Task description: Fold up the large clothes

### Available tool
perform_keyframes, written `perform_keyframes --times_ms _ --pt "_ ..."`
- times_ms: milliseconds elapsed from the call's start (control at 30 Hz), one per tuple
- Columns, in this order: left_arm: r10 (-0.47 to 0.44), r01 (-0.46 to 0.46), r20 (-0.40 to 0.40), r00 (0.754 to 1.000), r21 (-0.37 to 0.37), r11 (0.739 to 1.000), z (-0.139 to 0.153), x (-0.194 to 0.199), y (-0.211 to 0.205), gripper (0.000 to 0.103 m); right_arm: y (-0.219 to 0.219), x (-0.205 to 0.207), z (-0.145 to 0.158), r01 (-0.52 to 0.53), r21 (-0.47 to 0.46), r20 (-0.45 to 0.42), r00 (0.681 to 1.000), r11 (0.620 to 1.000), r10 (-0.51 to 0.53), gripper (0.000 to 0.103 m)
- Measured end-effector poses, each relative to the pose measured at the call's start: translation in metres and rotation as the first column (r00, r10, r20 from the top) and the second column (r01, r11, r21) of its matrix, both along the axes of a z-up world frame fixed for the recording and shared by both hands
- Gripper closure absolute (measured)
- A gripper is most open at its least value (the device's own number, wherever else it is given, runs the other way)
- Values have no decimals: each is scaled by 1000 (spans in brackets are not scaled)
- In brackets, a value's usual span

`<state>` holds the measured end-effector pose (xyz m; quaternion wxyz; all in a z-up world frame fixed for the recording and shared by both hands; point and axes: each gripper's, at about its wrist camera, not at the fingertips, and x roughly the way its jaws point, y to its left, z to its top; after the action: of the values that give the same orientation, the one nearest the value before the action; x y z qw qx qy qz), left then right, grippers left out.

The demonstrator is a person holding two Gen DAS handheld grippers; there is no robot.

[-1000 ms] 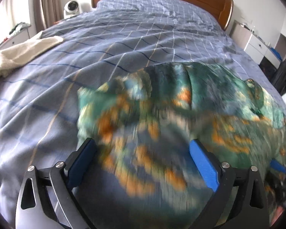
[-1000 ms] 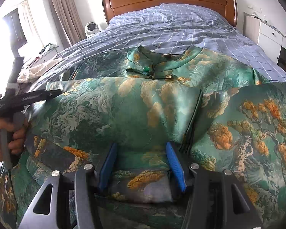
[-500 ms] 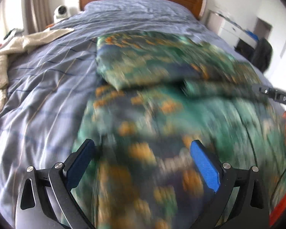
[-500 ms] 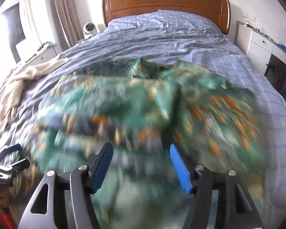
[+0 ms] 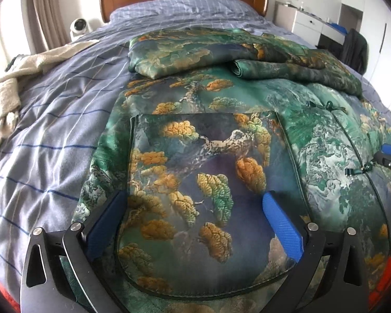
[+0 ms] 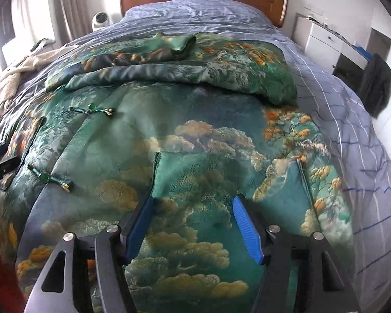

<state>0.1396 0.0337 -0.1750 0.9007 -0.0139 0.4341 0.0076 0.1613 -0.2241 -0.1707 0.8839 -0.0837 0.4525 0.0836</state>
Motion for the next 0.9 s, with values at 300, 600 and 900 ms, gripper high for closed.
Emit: perform_keyframes --times_ms 300,600,900 --pt "1 -1 20 1000 7 1000 -4 -6 -2 1 -9 -1 -12 -12 85 43 999 996 8 35" --pt "2 -2 21 1000 8 1000 -4 -7 -2 1 -7 -3 -13 -7 78 67 998 997 2 35" --pt "1 -1 21 1000 8 1000 -4 -6 -2 1 -8 -3 -13 -7 76 69 998 997 2 35"
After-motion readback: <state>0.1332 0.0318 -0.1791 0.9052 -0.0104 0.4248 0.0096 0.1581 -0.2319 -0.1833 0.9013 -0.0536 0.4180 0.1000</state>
